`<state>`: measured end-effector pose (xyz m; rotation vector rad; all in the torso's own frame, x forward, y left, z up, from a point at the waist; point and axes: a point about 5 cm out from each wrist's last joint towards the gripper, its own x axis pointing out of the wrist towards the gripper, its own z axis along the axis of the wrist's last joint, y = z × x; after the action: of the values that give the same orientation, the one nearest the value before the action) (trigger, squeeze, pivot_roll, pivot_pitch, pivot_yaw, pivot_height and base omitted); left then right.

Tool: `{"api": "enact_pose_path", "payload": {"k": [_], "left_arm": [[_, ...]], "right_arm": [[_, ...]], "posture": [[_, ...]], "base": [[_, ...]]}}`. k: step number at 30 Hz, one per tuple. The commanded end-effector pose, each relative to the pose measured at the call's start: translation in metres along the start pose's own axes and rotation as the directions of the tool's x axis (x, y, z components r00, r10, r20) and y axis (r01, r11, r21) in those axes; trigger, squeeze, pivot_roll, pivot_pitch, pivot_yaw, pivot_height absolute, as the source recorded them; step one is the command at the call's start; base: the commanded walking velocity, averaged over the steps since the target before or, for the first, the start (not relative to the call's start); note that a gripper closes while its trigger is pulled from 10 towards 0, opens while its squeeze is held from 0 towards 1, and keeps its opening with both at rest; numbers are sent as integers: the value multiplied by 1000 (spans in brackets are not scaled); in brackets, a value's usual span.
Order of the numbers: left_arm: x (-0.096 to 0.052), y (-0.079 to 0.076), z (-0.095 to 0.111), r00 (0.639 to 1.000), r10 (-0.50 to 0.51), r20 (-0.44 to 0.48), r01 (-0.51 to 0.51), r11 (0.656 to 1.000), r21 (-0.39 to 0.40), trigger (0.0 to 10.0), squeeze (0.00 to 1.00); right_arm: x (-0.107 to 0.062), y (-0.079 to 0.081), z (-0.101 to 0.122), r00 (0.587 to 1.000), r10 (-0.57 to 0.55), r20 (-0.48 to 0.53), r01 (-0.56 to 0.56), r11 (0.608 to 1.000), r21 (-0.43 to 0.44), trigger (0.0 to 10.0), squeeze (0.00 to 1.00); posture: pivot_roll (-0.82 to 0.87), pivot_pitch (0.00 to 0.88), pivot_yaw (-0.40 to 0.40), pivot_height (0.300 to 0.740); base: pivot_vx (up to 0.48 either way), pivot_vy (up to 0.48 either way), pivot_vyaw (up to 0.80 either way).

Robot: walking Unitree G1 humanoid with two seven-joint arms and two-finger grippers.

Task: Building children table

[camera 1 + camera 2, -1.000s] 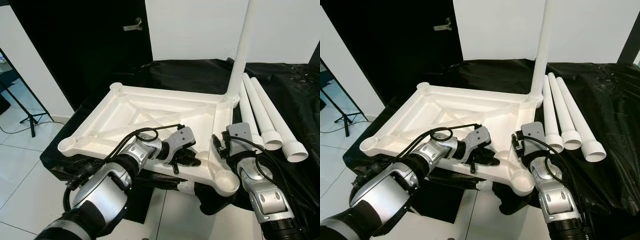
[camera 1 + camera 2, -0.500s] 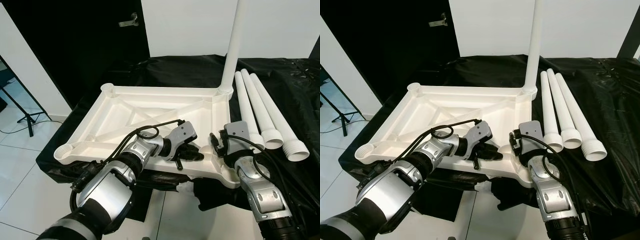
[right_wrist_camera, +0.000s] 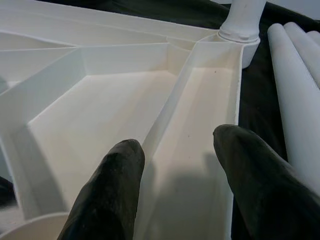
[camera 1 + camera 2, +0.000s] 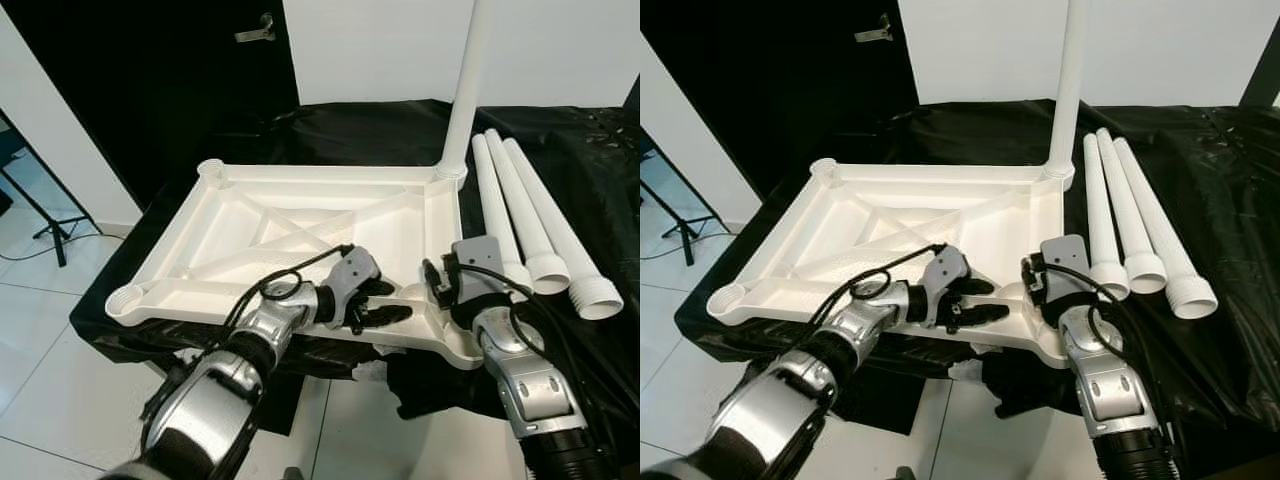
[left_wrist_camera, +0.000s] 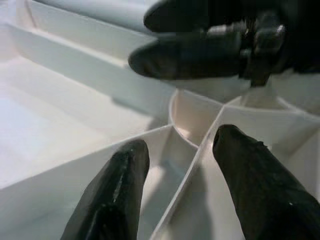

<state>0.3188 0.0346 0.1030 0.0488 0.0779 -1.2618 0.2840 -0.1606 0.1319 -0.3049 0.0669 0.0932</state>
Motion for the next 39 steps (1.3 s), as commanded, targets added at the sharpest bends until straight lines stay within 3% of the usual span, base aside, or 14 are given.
{"api": "enact_pose_path", "payload": {"k": [1,5,11,12,13,17,18,24,25,27,28,33,39], "left_arm": [[-7,3,22,985,2,175,-2,1000,1,10000,0],[-15,1,46,949,-15,316,21,1000,-15,10000,0],[-16,5,57,931,23,364,-11,999,-33,10000,0],[-15,8,60,922,60,383,-42,998,-55,10000,0],[-14,10,61,914,93,395,-67,995,-79,10000,0],[-11,9,60,913,108,393,-78,993,-92,10000,0],[-5,5,55,919,120,375,-81,990,-118,10000,0],[4,-4,50,929,120,350,-73,987,-146,10000,0],[6,-9,51,930,116,348,-63,985,-161,10000,0],[6,-9,51,930,116,348,-63,985,-161,10000,0],[7,-10,51,932,114,345,-59,984,-167,10000,0],[10,-11,50,939,112,326,-58,984,-170,10000,0],[11,-10,49,941,134,309,-84,982,-171,10000,0]], "right_arm": [[0,-4,0,1000,-24,-1,24,1000,10,10000,0],[1,-15,12,996,-81,40,79,996,37,10000,0],[3,-25,15,992,-127,27,124,988,93,10000,0],[4,-31,16,988,-156,7,153,979,134,10000,0],[5,-38,17,982,-187,-18,187,965,184,10000,1000],[6,-45,19,977,-211,-41,215,951,223,10000,1000],[7,-57,17,966,-236,-107,257,928,268,10000,1000],[9,-74,14,950,-247,-189,290,923,253,10000,1000],[11,-81,16,947,-243,-209,289,928,233,10000,890],[11,-81,16,947,-243,-209,289,928,233,10000,890],[14,-81,16,951,-208,-228,260,939,226,10000,0],[25,-82,15,955,-110,-277,177,956,232,10000,0],[33,-85,2,921,-40,-388,167,939,301,10000,0]], "posture": [[84,0,67,740],[84,0,64,740],[92,0,55,740],[93,0,52,740],[93,0,49,740],[93,0,46,740],[90,0,45,740],[88,0,44,740],[85,0,45,740],[85,0,45,740],[84,0,46,740],[95,0,43,740],[107,0,36,740]], "base": [[0,0,0],[0,0,0],[0,0,0],[0,0,0],[0,0,0],[0,0,0],[0,0,0],[0,0,0],[0,0,0],[0,0,0],[0,0,0],[0,0,0],[0,0,0]]}}
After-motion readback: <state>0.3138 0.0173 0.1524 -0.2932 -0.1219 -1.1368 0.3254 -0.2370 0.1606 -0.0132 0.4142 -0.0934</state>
